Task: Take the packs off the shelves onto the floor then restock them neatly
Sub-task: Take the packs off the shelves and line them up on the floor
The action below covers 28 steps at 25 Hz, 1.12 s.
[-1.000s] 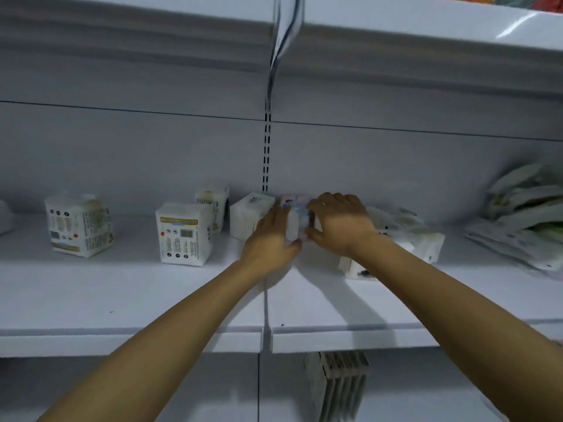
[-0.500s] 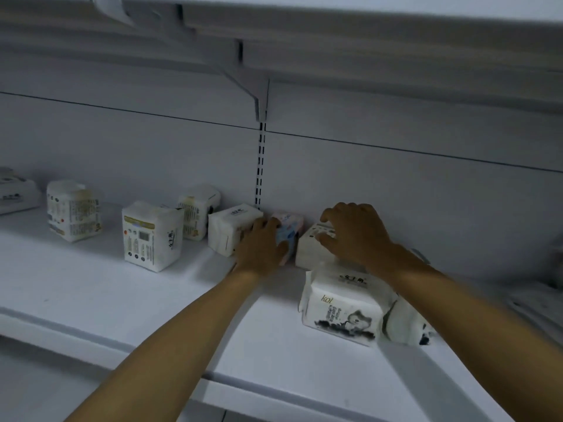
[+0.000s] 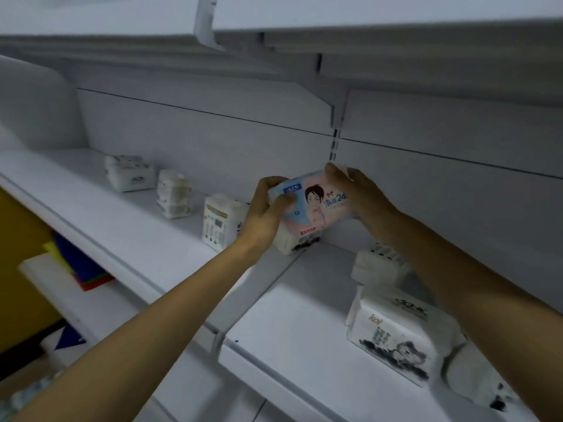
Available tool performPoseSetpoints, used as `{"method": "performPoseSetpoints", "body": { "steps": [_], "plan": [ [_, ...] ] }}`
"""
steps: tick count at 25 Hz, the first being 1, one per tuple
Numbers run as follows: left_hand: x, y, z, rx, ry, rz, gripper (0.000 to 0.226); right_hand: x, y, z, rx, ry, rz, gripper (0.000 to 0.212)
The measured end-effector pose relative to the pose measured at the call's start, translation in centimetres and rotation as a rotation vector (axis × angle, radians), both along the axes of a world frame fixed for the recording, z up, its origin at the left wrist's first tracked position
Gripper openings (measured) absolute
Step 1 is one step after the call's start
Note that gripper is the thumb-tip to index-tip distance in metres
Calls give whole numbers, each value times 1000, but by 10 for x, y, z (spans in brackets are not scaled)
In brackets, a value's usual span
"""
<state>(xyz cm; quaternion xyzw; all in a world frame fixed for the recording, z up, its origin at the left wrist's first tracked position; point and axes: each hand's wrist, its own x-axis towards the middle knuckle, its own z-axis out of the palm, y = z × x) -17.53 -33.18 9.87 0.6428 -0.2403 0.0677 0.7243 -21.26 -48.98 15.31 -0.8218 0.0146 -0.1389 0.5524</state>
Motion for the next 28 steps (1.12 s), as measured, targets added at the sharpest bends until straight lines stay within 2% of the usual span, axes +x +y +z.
{"method": "performPoseSetpoints", "body": {
  "steps": [1,3,4,6,10,13,15,16,18,20,24,28],
  "plan": [
    [-6,8,1,-43,29,7,25,1,17,-2,-5,-19,85,48],
    [-16,29,4,-141,110,64,47,2,51,-6,-72,-81,198,25],
    [-20,45,6,-173,141,105,55,1,70,-6,-67,-110,244,21],
    [-26,83,7,-192,151,156,56,0,101,-9,-10,-94,326,20],
    [-48,176,2,-88,26,223,47,-9,175,-17,15,-76,466,61],
    [-78,253,-6,-101,21,227,72,-32,246,-28,28,-227,506,67],
    [-104,313,-17,-193,151,201,92,-55,305,-43,14,-376,512,70],
    [-117,340,-22,-229,234,165,91,-67,332,-51,-6,-426,525,73],
    [-142,392,-36,-256,357,134,73,-88,387,-67,-14,-454,569,80],
    [-164,441,-47,-265,356,196,62,-102,437,-84,4,-424,630,87],
    [-203,528,-59,-216,303,446,62,-114,514,-116,4,-282,737,98],
    [-212,585,-81,-136,386,528,56,-117,570,-140,-93,-254,797,106]
  ]
}}
